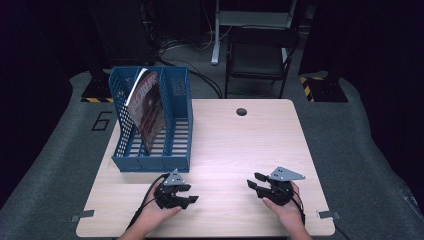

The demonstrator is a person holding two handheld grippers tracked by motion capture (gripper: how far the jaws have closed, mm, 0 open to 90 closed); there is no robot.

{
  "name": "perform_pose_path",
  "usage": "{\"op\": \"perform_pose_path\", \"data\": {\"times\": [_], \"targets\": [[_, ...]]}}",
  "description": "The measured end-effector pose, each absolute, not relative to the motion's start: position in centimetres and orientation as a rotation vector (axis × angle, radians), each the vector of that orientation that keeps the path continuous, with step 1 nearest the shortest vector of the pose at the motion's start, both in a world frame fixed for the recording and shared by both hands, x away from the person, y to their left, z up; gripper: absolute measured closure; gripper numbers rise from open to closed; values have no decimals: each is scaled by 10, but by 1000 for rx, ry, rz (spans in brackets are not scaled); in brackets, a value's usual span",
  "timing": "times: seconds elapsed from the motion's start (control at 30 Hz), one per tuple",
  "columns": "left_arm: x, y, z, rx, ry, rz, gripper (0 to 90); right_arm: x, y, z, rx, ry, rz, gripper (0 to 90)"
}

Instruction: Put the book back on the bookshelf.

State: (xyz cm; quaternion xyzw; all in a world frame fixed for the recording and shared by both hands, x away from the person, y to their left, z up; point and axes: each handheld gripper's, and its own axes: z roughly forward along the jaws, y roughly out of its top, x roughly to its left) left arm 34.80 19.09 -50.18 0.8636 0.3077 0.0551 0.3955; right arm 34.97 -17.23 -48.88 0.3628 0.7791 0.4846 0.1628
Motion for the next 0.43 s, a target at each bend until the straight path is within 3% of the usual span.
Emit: {"op": "perform_pose_path", "data": {"times": [0.43], "targets": [[347, 189, -504, 2207, 758, 114, 463, 349, -172, -490, 1034, 2235, 1370, 551]]}}
